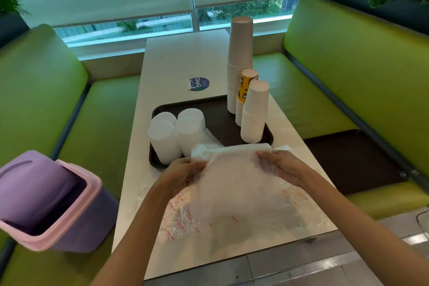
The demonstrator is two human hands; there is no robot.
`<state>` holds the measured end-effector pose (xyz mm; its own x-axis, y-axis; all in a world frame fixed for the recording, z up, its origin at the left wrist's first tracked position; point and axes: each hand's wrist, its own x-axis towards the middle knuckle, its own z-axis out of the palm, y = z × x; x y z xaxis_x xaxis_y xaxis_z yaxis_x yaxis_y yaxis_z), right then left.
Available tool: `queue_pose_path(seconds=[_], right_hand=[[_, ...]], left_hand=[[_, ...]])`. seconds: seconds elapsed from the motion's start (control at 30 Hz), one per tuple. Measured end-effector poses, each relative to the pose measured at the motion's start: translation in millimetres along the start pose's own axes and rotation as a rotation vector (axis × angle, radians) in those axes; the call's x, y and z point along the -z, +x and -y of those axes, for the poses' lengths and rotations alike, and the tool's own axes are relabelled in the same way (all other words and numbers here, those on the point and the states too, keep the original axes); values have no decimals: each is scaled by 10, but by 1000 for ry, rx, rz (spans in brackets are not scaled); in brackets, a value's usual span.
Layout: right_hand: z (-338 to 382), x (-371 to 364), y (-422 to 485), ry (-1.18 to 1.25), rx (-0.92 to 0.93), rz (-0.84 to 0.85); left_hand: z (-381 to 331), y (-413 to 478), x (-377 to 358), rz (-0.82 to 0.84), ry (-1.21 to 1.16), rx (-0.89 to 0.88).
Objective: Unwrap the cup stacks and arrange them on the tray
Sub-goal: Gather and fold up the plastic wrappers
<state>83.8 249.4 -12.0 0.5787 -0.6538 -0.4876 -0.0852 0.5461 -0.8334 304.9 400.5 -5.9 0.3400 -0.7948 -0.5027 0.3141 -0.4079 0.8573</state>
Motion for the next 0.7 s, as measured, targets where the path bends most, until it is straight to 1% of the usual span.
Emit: queue_pose_path(seconds=[0.1, 0.27, 0.4, 0.53, 0.63, 0.7], right_hand=[[63, 4, -1, -30, 45, -7], [202, -9, -33, -209, 199, -44], [323, -25, -4, -303, 255, -16], [417, -25, 1, -347, 284, 4], [472, -32, -7, -384, 336, -48], [503, -52, -10, -396, 391, -132]], left_hand=[[-71, -12, 8, -32, 65, -38], [-230, 0, 13, -76, 119, -55], [-338, 25, -35, -129, 72, -40], [-388, -4, -75, -190, 62, -130], [-430, -32, -89, -183, 57, -228], [-457, -47, -100, -183, 40, -261]])
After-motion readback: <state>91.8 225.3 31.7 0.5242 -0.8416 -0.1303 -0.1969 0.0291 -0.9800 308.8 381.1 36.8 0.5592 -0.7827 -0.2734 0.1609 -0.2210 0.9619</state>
